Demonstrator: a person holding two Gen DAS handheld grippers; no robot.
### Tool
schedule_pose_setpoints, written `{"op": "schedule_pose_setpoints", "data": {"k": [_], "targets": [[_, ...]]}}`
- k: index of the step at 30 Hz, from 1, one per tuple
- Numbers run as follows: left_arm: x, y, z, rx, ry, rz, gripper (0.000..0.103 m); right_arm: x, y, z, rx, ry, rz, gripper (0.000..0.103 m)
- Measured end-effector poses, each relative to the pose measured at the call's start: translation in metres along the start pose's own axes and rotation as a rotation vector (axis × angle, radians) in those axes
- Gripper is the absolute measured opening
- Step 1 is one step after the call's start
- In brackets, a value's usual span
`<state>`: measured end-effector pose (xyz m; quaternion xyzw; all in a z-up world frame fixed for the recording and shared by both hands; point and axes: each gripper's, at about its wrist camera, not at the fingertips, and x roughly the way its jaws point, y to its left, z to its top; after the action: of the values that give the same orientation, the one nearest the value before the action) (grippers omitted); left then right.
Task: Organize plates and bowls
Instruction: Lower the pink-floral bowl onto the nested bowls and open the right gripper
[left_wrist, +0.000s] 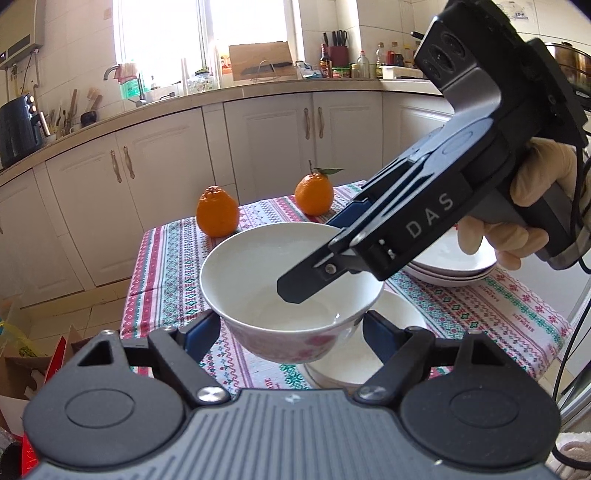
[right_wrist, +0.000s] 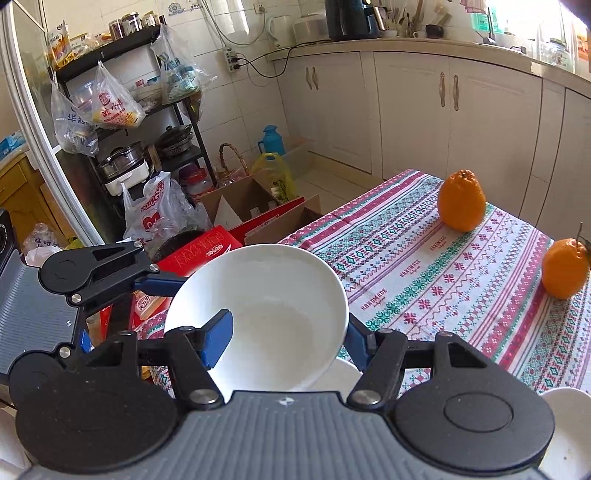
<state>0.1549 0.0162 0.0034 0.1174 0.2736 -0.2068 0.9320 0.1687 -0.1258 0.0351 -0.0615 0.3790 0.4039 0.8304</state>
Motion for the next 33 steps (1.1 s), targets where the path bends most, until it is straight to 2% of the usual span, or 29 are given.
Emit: {"op": "schedule_pose_setpoints", "data": {"k": [12, 26, 33], "targets": [[0.016, -0.023, -0.007, 0.006, 0.041, -0.090, 0.084, -0.015, -0.010, -0.030, 0.052, 0.026, -0.059, 0.070], [0.027, -0.029, -0.014, -0.008, 0.084, -0.115, 0.084, -0.006, -0.017, -0.045, 0.073, 0.049, -0.069, 0.070], [0.029, -0.026, -0.016, -0.017, 0.086, -0.127, 0.088, -0.002, -0.016, -0.050, 0.068, 0.062, -0.087, 0.070]]}}
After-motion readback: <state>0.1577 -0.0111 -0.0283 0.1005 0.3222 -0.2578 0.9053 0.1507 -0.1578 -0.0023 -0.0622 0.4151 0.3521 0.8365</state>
